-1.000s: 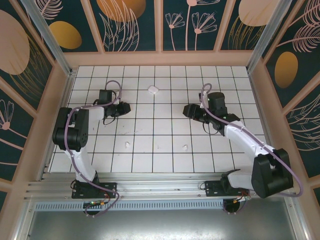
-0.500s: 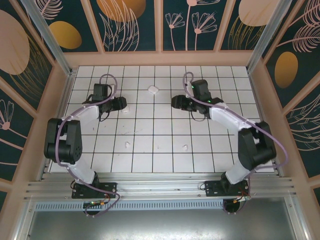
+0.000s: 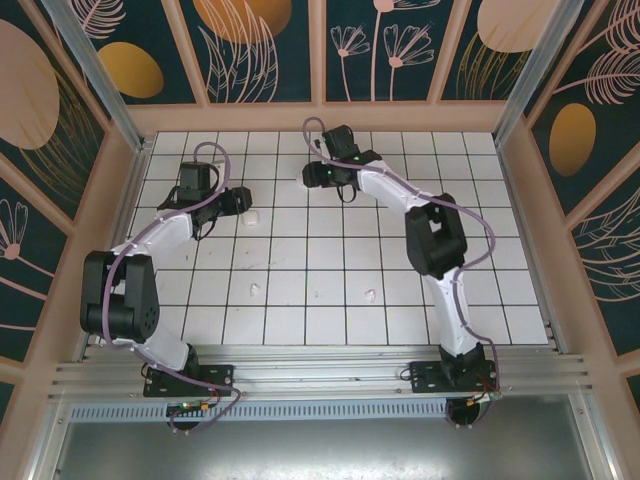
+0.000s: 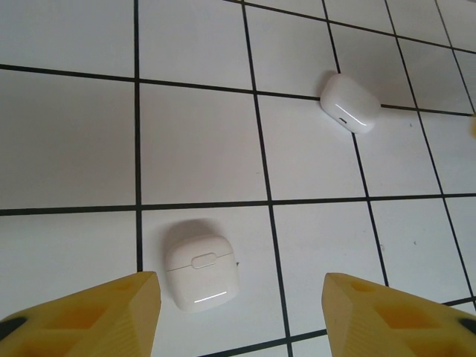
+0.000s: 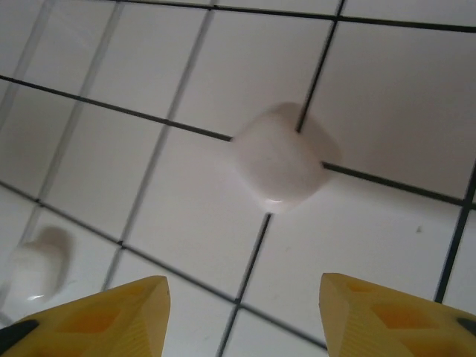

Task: Insert the wireless bluetooth earbuds into the charging case

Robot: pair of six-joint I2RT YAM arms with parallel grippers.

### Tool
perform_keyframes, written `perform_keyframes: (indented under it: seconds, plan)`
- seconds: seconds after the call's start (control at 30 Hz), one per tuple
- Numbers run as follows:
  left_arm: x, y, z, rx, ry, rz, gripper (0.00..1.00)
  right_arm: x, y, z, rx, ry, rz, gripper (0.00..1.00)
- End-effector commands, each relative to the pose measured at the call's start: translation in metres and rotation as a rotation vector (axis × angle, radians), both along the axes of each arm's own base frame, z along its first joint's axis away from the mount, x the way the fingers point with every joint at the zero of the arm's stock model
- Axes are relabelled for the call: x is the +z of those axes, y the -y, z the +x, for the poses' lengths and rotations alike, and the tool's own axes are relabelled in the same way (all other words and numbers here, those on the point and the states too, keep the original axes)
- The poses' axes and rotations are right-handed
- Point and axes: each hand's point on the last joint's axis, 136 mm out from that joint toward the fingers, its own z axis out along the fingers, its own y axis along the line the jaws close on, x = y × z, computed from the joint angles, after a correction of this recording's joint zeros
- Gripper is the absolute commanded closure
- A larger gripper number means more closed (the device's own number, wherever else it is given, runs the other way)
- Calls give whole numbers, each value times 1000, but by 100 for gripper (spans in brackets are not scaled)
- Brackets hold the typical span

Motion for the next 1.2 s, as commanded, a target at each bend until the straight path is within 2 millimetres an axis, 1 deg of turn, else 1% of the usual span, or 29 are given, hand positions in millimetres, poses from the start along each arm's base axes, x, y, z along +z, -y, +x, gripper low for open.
perform_keyframes:
  seconds: [0.0, 0.1, 0.2, 0.3, 0.37, 0.5, 0.53, 0.63, 0.77, 0.93, 0.97, 1.03, 1.13, 1.17]
  plan:
    - [-4, 7, 4, -28, 10, -42, 42, -21, 10, 14, -10, -7, -126, 43]
    - [-7, 11, 8, -39, 8, -65, 42, -30, 3, 32, -2, 17, -147, 42]
    - [-10, 14, 9, -47, 5, -78, 42, -35, -5, 45, 18, 46, -150, 39]
    - [-14, 14, 8, -49, -1, -79, 42, -43, -13, 51, 51, 69, -142, 35]
    - [-17, 14, 6, -50, -4, -79, 42, -49, -18, 51, 77, 70, -126, 32]
    - [-23, 14, 3, -50, -12, -78, 42, -68, -25, 46, 118, 35, -109, 27]
    - [-24, 14, 2, -51, -13, -80, 42, -73, -34, 39, 140, 31, -116, 27]
    - [-24, 15, 2, -52, -13, -84, 42, -87, -38, 32, 164, 24, -154, 28]
    - [-20, 16, 2, -55, -8, -93, 42, -97, -40, 26, 186, 31, -213, 34]
    - [-13, 20, -1, -69, -1, -119, 42, -103, -39, 15, 231, 36, -289, 47]
    - [-21, 19, -8, -69, -24, -119, 42, -104, -39, 11, 241, 31, -305, 49]
    - [-18, 20, -12, -77, -21, -124, 43, -106, -36, 2, 245, 15, -320, 51]
    - [-14, 20, -21, -80, -20, -123, 43, -108, -34, -19, 257, -15, -322, 54]
    - [-12, 19, -24, -80, -17, -122, 43, -109, -35, -29, 268, -21, -320, 55]
